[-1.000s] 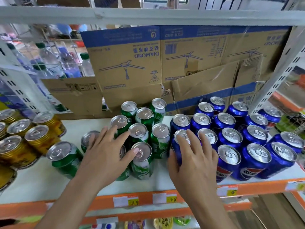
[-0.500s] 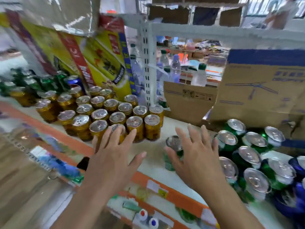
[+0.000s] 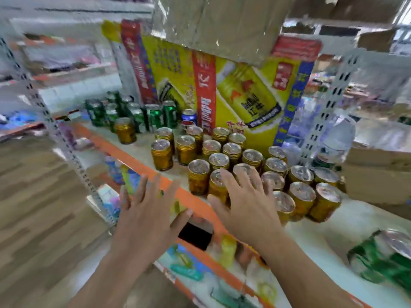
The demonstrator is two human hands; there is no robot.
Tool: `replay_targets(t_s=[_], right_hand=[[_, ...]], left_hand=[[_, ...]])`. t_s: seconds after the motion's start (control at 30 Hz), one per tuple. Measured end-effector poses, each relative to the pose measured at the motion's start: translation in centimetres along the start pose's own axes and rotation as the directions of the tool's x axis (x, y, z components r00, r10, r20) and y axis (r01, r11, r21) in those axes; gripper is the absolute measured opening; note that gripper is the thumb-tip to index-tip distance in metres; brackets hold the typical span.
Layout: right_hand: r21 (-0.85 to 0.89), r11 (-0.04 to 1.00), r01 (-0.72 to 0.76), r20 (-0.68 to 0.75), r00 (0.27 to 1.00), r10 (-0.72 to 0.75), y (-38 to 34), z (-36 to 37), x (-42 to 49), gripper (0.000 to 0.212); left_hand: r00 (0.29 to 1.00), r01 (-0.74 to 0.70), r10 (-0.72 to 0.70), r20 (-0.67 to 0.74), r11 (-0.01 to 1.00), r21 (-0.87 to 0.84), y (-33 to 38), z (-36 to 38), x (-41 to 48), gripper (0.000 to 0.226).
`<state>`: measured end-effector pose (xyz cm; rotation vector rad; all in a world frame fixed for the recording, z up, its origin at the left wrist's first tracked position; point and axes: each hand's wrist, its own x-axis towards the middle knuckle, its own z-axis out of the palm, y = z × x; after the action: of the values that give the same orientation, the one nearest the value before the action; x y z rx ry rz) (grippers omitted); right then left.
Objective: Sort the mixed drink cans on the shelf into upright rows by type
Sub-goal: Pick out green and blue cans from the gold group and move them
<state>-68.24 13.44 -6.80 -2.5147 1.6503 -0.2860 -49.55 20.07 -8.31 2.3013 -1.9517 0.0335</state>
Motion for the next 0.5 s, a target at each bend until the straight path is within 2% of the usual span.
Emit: replay_targets(t_s=[0.17,0.37,0.5], right_hand=[[0.010,1.000,0.008,0.033,0.999,-0.008,-3.7,0.5,6.3,0.069],[0.031,0.999,0.041,0.017,0.999,-0.042,-8.2,2.3,17.4,0.065],[0.058,0.998,-0.013,0.082,0.997,0.008,-10.3,2.9,25.3,0.070]], left_hand=[[0.995,0.098,-0.099,-0.016,0.994,-0.049,-5.6,-1.1,4.4,0.074],[0.997,0.063,-0.061,-0.037,0.998,0.031,-12.5,-1.0,13.4,0.070],[0.999,0.030,-0.029,-0.032,0.998,0.048,-16.4,-1.0,20.5,0.069]])
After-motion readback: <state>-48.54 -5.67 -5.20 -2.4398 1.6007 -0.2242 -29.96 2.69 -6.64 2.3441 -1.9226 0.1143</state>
